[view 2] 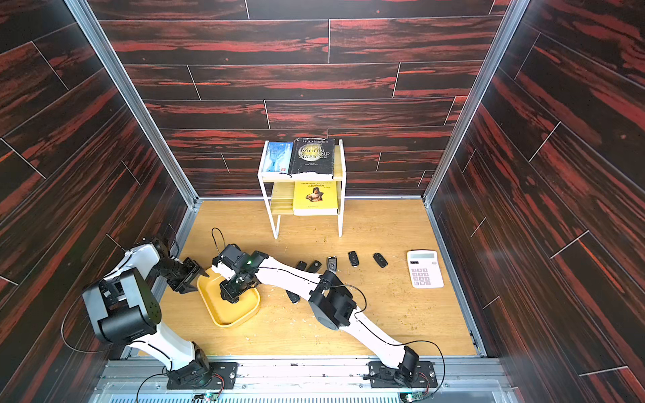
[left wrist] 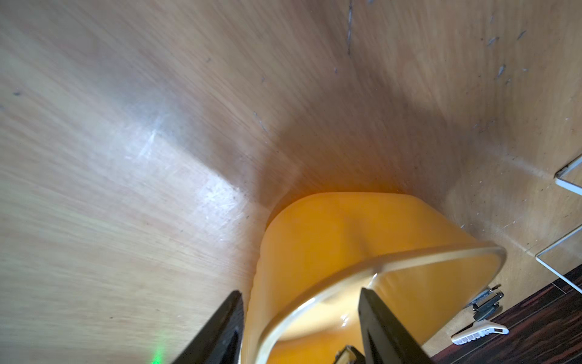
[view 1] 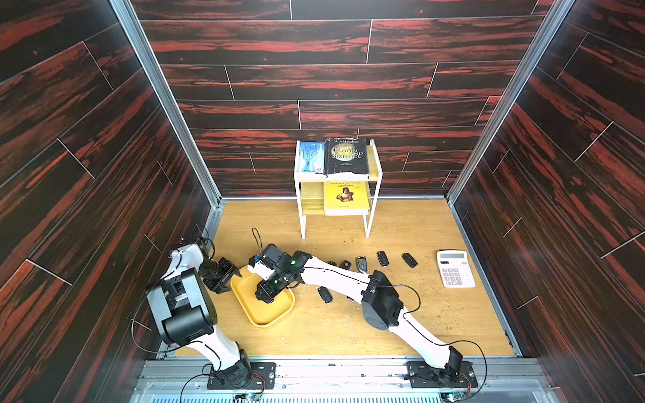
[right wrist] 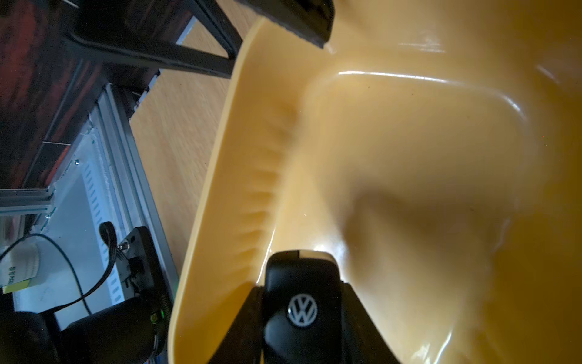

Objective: Place the car key into the storage box
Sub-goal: Place the car key in the storage box.

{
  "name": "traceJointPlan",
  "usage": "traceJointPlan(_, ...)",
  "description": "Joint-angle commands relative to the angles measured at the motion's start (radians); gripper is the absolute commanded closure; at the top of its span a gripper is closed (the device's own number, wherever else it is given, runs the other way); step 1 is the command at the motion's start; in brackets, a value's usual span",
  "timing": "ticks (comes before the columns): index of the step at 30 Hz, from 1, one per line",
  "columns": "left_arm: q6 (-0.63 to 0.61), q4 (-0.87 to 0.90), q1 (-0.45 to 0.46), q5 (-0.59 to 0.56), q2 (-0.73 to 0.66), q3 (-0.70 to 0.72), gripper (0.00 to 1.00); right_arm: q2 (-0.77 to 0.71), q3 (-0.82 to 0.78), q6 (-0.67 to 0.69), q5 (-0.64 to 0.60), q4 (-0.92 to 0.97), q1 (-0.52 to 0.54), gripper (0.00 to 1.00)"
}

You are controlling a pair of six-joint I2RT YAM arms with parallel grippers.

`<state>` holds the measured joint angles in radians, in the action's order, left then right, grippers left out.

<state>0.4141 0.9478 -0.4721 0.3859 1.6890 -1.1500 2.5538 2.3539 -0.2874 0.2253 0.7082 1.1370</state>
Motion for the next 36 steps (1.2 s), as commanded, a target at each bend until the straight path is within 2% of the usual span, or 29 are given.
traceJointPlan(1, -0.012, 0.002, -0.002, -0.007, 0.003, 0.01, 0.37, 0.035, 0.033, 0.007, -0.035, 0.003, 0.003, 0.65)
traceJointPlan(6, -0.015, -0.001, 0.001, -0.009, 0.003, 0.015, 0.37, 0.071, 0.054, 0.026, -0.127, -0.023, 0.003, 0.65)
traceJointPlan(20, -0.018, 0.0, 0.008, -0.013, -0.001, 0.019, 0.37, 0.144, 0.134, 0.063, -0.241, -0.178, 0.005, 0.64)
traceJointPlan(24, -0.019, 0.004, 0.01, -0.016, -0.002, 0.015, 0.37, 0.17, 0.167, 0.061, -0.225, -0.189, 0.006, 0.5)
traceJointPlan(27, -0.018, 0.005, 0.011, -0.016, -0.002, 0.014, 0.37, 0.18, 0.17, 0.063, -0.224, -0.191, 0.006, 0.33)
traceJointPlan(36, -0.018, 0.008, 0.013, -0.018, -0.006, 0.008, 0.37, 0.144, 0.159, 0.068, -0.237, -0.19, 0.007, 0.3)
